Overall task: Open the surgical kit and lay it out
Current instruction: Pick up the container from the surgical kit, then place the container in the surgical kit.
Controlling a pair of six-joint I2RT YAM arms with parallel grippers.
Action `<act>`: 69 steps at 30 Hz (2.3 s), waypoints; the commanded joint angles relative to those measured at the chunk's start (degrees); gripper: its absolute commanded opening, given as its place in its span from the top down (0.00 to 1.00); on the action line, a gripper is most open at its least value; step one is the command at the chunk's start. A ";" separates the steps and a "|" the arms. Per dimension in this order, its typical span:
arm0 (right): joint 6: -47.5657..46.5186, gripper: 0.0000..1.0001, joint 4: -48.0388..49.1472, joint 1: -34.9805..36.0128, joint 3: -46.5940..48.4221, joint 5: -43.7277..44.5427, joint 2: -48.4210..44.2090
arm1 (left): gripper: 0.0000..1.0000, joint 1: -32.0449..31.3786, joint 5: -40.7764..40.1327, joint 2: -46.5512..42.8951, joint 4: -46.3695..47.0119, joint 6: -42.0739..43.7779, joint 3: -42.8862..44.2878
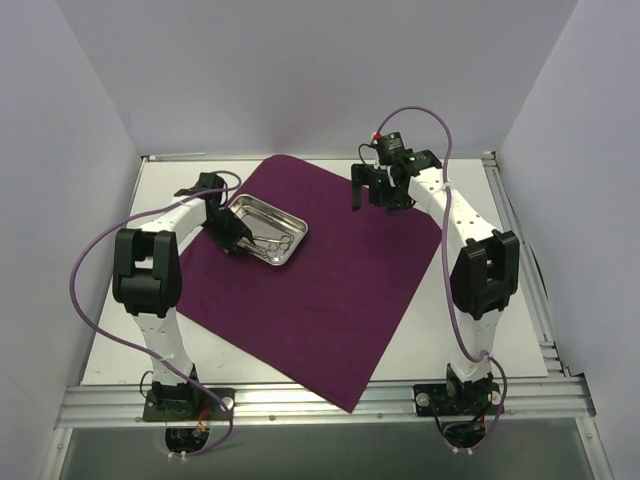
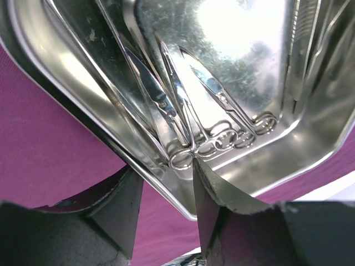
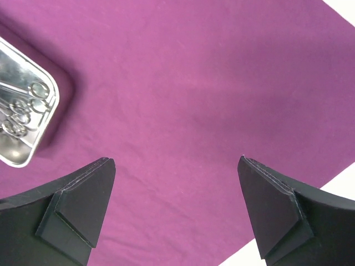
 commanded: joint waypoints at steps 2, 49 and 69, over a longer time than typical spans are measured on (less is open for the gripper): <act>-1.03 0.00 -0.60 -0.94 -1.02 1.93 -3.97 | 0.53 -0.07 -1.09 0.15 1.48 -0.52 2.25; -0.50 0.21 7.40 4.34 -12.71 -17.41 -7.93 | 0.98 -14.65 5.85 -1.96 -10.74 22.86 21.14; 0.82 0.54 3.53 4.95 -15.08 -9.50 -3.62 | 0.98 -20.28 7.44 1.46 -11.26 21.89 24.22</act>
